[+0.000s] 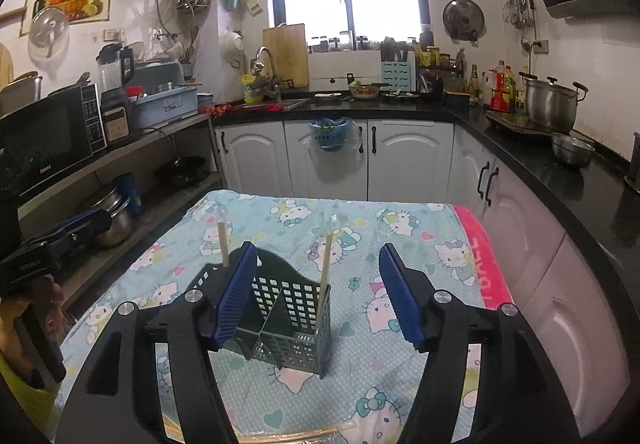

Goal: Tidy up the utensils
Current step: 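Lower the chopsticks upright into the caddy slots and open both tools, then withdraw both open tools from the caddy back toward the chopstick pile, then close the left tool on a wrapped chopstick while the right tool grasps another, then lift the chopsticks and carry both tools over the green caddy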

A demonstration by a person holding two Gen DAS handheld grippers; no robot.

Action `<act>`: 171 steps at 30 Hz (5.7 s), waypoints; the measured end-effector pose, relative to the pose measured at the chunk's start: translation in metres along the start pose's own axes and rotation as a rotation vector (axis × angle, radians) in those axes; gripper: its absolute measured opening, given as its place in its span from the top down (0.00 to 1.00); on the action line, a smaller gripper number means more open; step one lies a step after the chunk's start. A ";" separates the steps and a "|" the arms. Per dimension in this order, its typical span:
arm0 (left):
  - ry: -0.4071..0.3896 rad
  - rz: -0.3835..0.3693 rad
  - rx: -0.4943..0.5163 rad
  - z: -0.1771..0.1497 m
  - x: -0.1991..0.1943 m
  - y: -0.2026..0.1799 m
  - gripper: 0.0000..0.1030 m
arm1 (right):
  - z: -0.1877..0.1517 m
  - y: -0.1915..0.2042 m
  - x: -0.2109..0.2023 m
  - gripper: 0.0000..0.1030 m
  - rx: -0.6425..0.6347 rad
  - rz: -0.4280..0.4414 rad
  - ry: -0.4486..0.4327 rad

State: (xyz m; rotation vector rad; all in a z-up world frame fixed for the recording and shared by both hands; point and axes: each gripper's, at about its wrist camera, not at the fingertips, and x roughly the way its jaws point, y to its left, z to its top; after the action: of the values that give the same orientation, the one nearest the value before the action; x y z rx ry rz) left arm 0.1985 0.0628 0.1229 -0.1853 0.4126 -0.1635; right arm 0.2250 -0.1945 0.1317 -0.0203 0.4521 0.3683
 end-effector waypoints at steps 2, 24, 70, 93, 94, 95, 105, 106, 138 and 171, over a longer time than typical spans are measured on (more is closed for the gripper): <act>0.005 0.003 0.008 -0.005 -0.003 -0.002 0.10 | -0.003 0.002 -0.004 0.40 -0.002 0.003 0.001; 0.083 0.018 0.030 -0.063 -0.027 0.000 0.10 | -0.051 0.034 -0.018 0.39 -0.060 0.049 0.079; 0.432 -0.109 -0.117 -0.184 -0.013 0.021 0.30 | -0.149 0.002 0.014 0.40 -0.059 -0.016 0.298; 0.534 -0.222 -0.272 -0.220 0.002 0.028 0.72 | -0.189 -0.018 0.057 0.56 0.005 0.021 0.446; 0.535 -0.222 -0.272 -0.220 0.003 0.028 0.77 | -0.190 -0.018 0.059 0.56 0.007 0.024 0.450; 0.536 -0.222 -0.273 -0.221 0.003 0.028 0.81 | -0.190 -0.019 0.061 0.56 0.010 0.029 0.455; 0.532 -0.231 -0.262 -0.221 0.005 0.028 0.88 | -0.196 -0.026 0.078 0.71 0.089 0.105 0.488; 0.532 -0.231 -0.263 -0.221 0.005 0.029 0.88 | -0.197 -0.026 0.078 0.73 0.091 0.109 0.487; 0.359 -0.274 -0.131 -0.171 -0.027 0.002 0.97 | -0.143 0.007 0.016 0.99 -0.046 0.101 0.281; 0.181 -0.336 -0.037 -0.101 -0.046 -0.034 0.99 | -0.076 0.044 -0.038 0.99 -0.108 0.146 0.072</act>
State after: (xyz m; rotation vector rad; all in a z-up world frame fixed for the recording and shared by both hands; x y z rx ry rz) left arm 0.1115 0.0244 0.0570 -0.2769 0.5637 -0.5055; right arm 0.1457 -0.1741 0.0820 -0.1063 0.5060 0.5363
